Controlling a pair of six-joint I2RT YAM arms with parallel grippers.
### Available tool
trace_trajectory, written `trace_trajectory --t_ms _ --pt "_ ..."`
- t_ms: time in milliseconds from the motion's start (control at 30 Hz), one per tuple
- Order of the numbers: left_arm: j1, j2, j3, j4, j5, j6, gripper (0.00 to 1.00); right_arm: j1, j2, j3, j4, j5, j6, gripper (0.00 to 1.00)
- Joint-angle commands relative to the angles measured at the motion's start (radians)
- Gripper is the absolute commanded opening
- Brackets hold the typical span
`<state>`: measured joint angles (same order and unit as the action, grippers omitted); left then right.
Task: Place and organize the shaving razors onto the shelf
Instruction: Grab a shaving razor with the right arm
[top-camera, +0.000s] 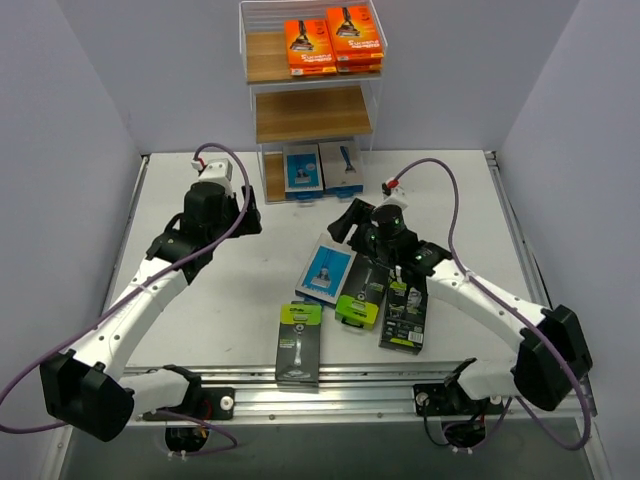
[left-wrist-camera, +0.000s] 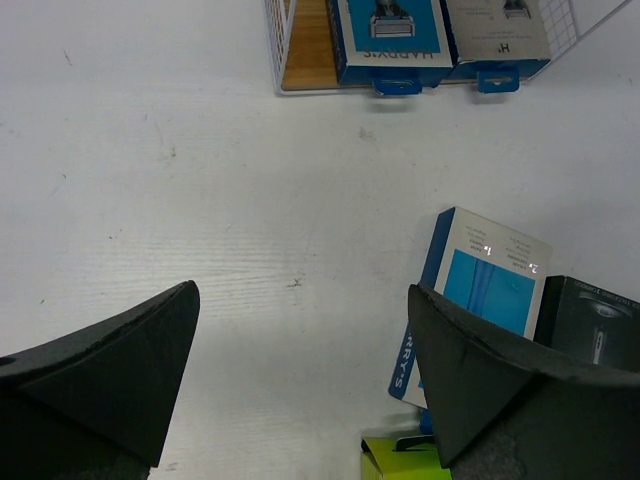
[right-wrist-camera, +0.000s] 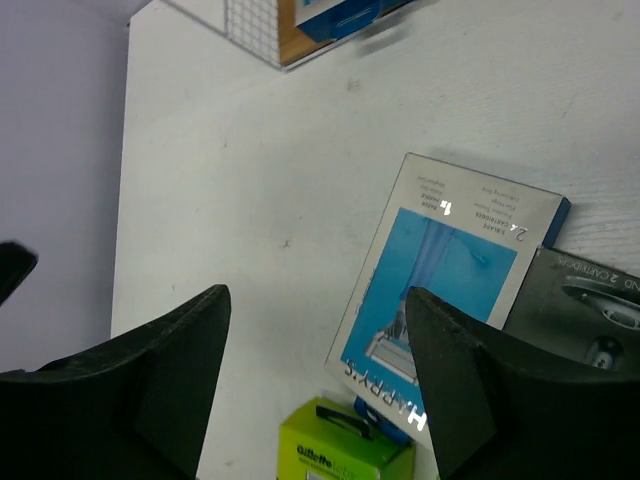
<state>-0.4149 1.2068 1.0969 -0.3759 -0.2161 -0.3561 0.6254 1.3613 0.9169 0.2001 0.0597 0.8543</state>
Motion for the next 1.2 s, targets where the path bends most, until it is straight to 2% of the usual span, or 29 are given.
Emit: trace_trajectory --t_ms 0,100,167,333,433,567,900,1067,1167 --pt "-0.002 0.004 0.098 -0.082 -0.032 0.02 0.94 0.048 -0.112 -0.016 -0.158 0.022 -0.158 0.63" --pt "-0.002 -0.03 0.092 -0.115 -0.046 0.046 0.94 0.133 -0.178 -0.065 -0.191 0.005 -0.15 0.56" --pt "-0.002 -0.084 0.034 -0.098 -0.078 0.074 0.94 0.184 -0.203 -0.116 -0.195 0.003 -0.133 0.55" --pt "-0.001 -0.196 -0.109 0.005 -0.121 0.108 0.94 0.413 -0.231 -0.187 -0.234 0.058 -0.084 0.56" --pt "0.002 -0.196 -0.077 -0.038 -0.144 0.123 0.94 0.538 -0.217 -0.225 -0.214 0.118 -0.022 0.56" --pt "0.018 -0.202 -0.065 -0.057 -0.175 0.143 0.94 0.643 -0.148 -0.225 -0.229 0.179 0.049 0.57" --pt "0.014 -0.23 -0.081 -0.047 -0.167 0.155 0.94 0.688 0.056 -0.193 -0.139 0.183 0.111 0.57" --pt "0.01 -0.228 -0.081 -0.046 -0.146 0.144 0.94 0.672 0.152 -0.15 -0.036 0.173 0.04 0.51" --pt "0.008 -0.227 -0.083 -0.046 -0.146 0.143 0.94 0.64 0.223 -0.104 -0.002 0.138 0.005 0.52"
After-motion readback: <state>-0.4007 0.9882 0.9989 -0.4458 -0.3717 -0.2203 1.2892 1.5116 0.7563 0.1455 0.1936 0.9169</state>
